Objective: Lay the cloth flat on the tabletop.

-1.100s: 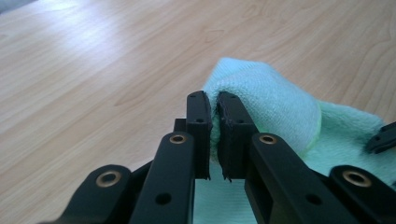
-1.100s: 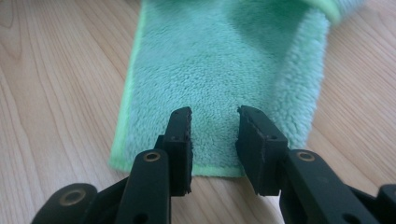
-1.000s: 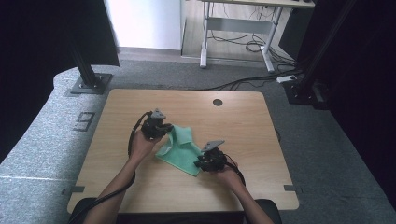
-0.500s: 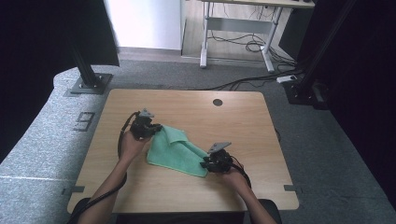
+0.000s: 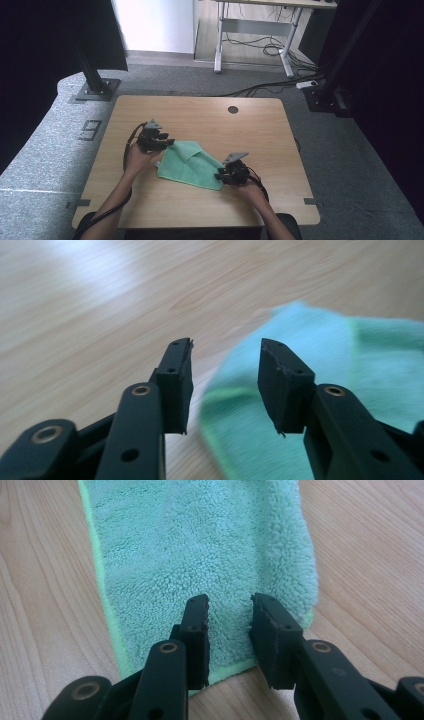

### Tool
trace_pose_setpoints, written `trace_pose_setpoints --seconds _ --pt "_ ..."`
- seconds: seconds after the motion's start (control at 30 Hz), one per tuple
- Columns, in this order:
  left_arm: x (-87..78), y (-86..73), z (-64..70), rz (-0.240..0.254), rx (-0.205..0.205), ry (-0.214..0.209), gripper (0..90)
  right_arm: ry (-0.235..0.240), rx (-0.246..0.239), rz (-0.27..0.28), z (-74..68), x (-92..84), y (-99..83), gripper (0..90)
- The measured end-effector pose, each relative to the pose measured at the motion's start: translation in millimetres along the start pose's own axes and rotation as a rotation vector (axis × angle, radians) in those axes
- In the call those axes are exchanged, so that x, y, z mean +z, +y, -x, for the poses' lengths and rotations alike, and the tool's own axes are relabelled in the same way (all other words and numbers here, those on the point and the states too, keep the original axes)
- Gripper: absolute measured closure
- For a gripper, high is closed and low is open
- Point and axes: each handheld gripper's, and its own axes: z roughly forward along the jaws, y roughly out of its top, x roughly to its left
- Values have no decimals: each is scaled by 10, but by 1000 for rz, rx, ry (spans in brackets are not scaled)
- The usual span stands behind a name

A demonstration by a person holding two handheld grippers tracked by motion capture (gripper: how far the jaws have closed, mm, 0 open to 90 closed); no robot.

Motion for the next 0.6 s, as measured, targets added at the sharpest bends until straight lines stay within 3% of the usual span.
trace_pose_setpoints --seconds 0.17,0.3,0.43,0.5,0.6 --pt "154 148 289 -9 85 -83 540 12 15 10 15 -2 -12 667" --pt "355 184 473 -46 136 -113 530 21 27 19 30 -4 -23 665" --pt "546 148 582 -112 197 -94 513 22 27 19 25 -5 -25 657" --pt "620 119 617 -147 233 -46 537 23 27 21 27 -5 -27 657" --pt "675 101 624 -170 238 -23 735 26 28 24 31 -4 -29 656"
